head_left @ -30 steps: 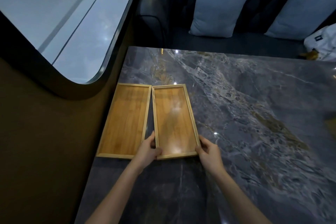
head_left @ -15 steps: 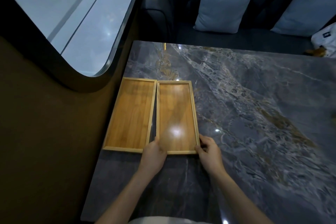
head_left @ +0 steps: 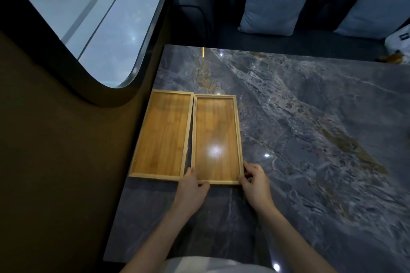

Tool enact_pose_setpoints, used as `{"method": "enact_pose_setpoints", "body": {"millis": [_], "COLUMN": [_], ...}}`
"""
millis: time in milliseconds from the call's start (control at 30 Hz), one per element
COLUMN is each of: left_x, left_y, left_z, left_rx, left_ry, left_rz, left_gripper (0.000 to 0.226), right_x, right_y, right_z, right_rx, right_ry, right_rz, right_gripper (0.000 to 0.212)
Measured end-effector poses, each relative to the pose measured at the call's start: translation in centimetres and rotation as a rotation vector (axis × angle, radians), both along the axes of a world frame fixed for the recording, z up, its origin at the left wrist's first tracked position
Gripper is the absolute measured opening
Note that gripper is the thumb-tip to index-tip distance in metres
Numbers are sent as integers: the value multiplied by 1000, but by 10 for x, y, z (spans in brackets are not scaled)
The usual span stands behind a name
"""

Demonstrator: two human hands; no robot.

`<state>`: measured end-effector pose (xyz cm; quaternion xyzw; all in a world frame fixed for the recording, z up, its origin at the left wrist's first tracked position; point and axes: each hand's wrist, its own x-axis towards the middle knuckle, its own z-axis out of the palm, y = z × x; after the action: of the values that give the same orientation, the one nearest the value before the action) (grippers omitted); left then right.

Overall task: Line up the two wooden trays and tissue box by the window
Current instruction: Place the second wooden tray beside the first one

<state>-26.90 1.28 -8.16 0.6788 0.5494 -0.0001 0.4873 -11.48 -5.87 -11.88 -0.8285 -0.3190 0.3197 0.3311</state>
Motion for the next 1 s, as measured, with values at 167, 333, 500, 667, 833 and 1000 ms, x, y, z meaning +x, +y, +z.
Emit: {"method": "enact_pose_setpoints", "body": {"millis": [167,333,500,667,833,1000], "left_x": [-3,-19,-43,-61,-67,-69], "left_y": [-2,5,13,19,20,20], "left_z": [0,9,1,-29,-42,-49], "left_rx": [14,56,358,547,613,701], "left_ry": [-26,-45,19,170,199,220], "left_rz": [-23,-24,-72,-272,-380,-395], "left_gripper": [46,19,43,56,60,56], "right_x": [-1,-1,-3,-7,-12,-16], "right_y": [1,1,1,1,2,2], "right_z": [0,1,0,0,1,1], "right_rx": [-5,-9,-5,3,2,11], "right_ry": [-17,-7,4,19,15,7], "right_rz": [3,-3,-11,-14,-24,-32], "right_gripper": [41,42,43,43,45,46]}}
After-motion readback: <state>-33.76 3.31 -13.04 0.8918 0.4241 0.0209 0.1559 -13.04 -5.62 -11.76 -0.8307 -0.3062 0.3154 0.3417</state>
